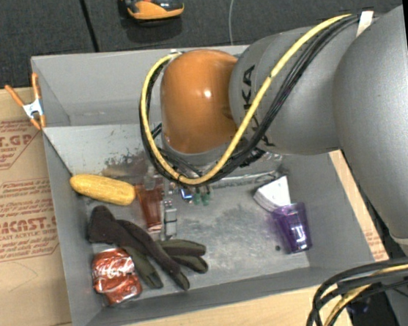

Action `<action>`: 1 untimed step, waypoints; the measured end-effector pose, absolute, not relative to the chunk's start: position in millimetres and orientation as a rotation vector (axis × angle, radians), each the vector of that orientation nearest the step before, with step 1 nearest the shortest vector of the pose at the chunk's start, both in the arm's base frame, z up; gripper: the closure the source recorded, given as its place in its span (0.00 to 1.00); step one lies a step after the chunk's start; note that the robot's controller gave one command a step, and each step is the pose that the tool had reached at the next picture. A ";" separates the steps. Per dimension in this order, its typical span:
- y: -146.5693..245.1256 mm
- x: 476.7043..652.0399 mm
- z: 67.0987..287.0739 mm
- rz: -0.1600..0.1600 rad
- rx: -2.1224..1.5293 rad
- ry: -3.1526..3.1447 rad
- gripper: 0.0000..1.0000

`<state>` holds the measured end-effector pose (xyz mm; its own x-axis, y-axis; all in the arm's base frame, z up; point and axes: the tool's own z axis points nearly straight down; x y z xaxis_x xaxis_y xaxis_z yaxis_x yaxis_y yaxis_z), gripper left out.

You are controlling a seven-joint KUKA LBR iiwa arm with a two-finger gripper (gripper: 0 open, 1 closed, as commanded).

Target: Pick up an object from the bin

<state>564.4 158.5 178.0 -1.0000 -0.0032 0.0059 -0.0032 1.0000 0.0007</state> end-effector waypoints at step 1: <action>157.8 565.9 182.8 -0.003 0.003 -3.143 0.00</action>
Offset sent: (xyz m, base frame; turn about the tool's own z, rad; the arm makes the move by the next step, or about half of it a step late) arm -0.0288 -0.0143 -0.0912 0.1390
